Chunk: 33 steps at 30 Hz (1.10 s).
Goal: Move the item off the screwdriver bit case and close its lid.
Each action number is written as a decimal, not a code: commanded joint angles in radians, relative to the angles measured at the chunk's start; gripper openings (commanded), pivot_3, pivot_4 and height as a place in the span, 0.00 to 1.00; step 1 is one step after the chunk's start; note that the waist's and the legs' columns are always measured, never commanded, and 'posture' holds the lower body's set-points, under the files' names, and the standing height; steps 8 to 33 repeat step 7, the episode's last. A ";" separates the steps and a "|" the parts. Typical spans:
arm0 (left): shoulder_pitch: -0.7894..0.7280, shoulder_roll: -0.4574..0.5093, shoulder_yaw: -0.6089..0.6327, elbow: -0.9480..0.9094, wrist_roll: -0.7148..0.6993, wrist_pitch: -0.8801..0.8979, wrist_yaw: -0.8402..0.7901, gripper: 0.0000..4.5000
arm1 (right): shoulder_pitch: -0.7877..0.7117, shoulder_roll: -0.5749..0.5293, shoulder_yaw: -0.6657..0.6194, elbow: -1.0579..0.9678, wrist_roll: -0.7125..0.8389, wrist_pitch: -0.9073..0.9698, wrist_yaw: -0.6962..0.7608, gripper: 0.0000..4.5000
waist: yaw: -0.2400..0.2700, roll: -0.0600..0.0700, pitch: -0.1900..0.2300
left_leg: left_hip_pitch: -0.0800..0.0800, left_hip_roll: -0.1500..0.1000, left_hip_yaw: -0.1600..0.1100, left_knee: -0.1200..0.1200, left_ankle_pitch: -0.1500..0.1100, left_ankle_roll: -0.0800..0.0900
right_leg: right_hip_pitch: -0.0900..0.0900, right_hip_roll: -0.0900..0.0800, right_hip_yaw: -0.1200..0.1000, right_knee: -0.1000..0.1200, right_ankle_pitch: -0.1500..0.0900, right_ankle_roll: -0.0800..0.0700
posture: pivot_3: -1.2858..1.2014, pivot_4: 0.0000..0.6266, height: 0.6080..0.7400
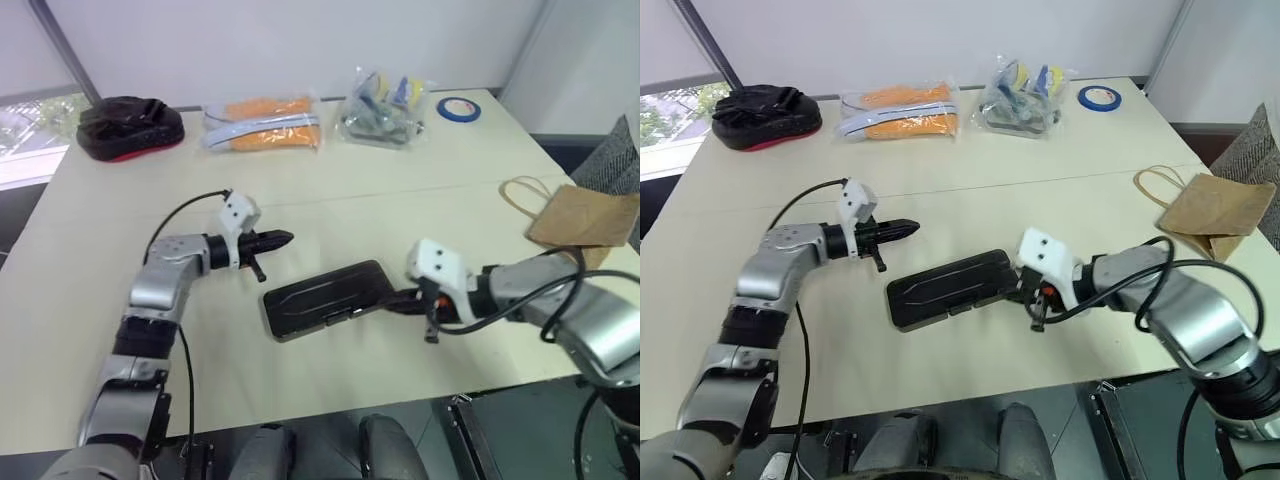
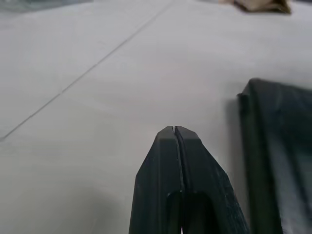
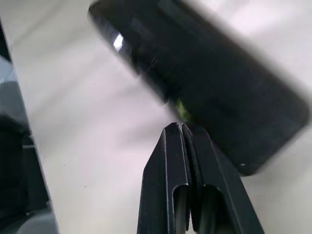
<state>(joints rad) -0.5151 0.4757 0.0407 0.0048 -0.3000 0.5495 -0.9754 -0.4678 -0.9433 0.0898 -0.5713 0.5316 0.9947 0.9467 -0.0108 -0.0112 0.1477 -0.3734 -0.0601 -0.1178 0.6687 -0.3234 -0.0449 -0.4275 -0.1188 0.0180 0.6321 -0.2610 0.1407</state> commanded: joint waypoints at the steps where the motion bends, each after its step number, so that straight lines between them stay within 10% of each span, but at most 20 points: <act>1: 0.080 0.055 0.091 -0.287 -0.125 0.170 0.058 0.00 | -0.059 -0.036 -0.108 0.020 0.062 -0.003 0.040 0.02 | 0.001 0.000 0.000 | 0.000 0.000 0.000 0.000 0.000 0.000 | 0.000 0.000 0.000 0.000 0.000 0.000 | 0.52 0.24 1.00; 7: 0.267 0.092 0.219 -0.604 -0.288 0.369 0.193 0.00 | -0.085 -0.075 -0.127 0.062 0.065 -0.047 0.075 0.02 | 0.001 0.000 0.001 | 0.000 0.001 0.000 -0.001 0.000 0.000 | 0.000 0.000 0.000 -0.001 0.000 0.000 | 0.52 0.24 1.00; 33: 0.267 0.092 0.219 -0.604 -0.288 0.369 0.193 0.00 | -0.085 -0.075 -0.127 0.062 0.065 -0.047 0.075 0.02 | 0.001 0.000 0.001 | 0.000 0.001 0.000 -0.001 0.000 0.000 | 0.000 0.000 0.000 -0.001 0.000 0.000 | 0.52 0.24 1.00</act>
